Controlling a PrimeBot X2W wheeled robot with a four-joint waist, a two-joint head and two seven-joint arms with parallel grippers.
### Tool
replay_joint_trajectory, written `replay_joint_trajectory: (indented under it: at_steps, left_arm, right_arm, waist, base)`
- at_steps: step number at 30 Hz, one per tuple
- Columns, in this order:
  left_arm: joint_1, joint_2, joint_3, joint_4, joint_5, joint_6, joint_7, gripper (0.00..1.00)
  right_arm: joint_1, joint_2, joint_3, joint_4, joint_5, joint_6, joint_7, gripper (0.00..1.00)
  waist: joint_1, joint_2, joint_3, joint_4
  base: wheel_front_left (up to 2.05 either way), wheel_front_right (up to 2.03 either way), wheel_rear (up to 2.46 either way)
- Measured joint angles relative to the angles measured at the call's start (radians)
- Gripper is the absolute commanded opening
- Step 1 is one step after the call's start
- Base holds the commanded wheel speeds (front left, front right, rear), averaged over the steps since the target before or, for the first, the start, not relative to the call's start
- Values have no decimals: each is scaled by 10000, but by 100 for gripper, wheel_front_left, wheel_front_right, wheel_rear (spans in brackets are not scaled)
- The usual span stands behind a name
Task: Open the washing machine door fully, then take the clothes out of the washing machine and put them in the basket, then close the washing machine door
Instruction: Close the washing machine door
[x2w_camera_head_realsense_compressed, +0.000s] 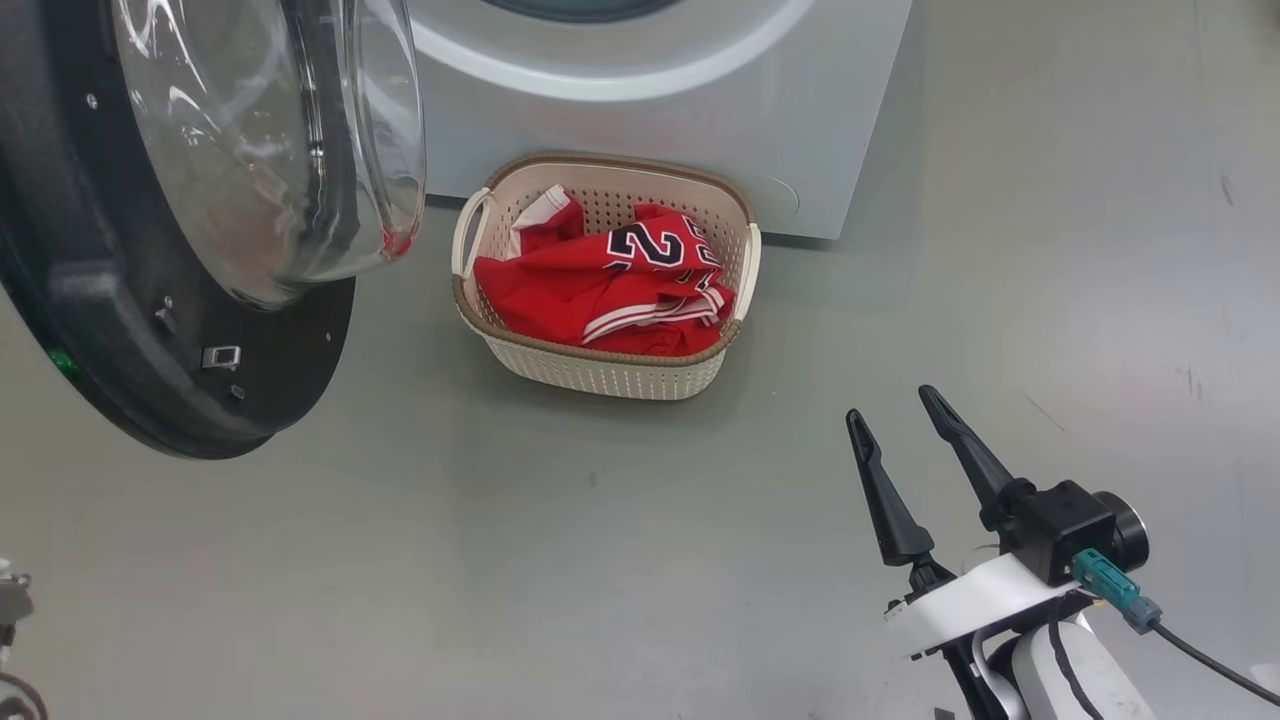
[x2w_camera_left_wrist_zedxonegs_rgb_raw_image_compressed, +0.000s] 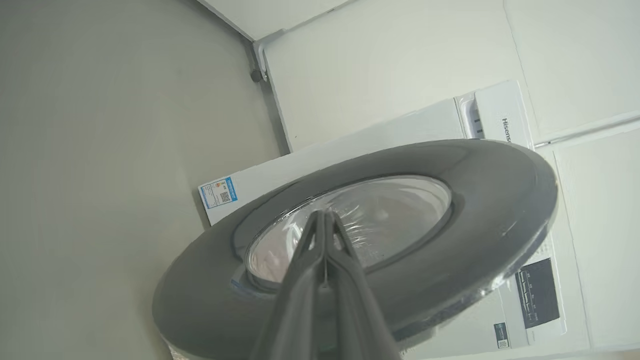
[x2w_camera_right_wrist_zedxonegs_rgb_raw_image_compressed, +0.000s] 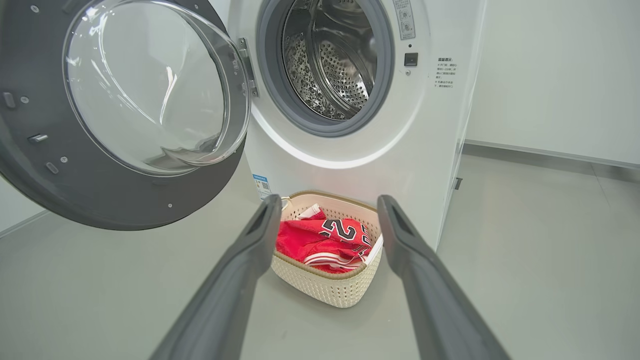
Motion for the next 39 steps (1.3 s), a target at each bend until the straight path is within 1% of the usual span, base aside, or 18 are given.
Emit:
replay_joint_trajectory:
  at_steps: [1,5,6,10,15,19,26,39]
  left_arm:
    - [-145,0,142,88,-307,247,201,0]
    - [-638,6,575,290,-1413,997,928,0]
    - [-638,6,575,290,-1413,997,928,0]
    - [-1114,109,656,405,-1977,1616,1521,0]
    - [-1438,261,836,546,-2556,1710,2077,0]
    - [-1454,527,550,627,-2554,1710,2545,0]
    - [-1463,600,-98,623,-2554,1712,3185,0]
    - [-1473,537,-673,548,-2531,1716,3486,0]
  right_arm:
    - [-30,0,-4,0,0,0,0,100]
    - [-92,0,-27,0,-2,0,0,100]
    - [-92,0,-27,0,-2,0,0,100]
    - [-95,0,-59,2,-2,0,0,100]
    - [-98,0,-61,2,-2,0,0,100]
    - [-136,0,-61,4,-2,0,0,100]
    - [-276,0,-61,6,-2,0,0,100]
    - [-319,0,-31,71,2,2,0,100]
  waist:
    - [1,0,33,-12]
    - [0,0,149,-56]
    - [0,0,149,-56]
    - [0,0,214,-77]
    - [0,0,269,-88]
    - [0,0,308,-104]
    - [0,0,346,-154]
    - [0,0,296,-407]
  base:
    - [0,0,0]
    - [0,0,0]
    - [0,0,0]
    - [0,0,0]
    - [0,0,0]
    - [0,0,0]
    - [0,0,0]
    - [0,0,0]
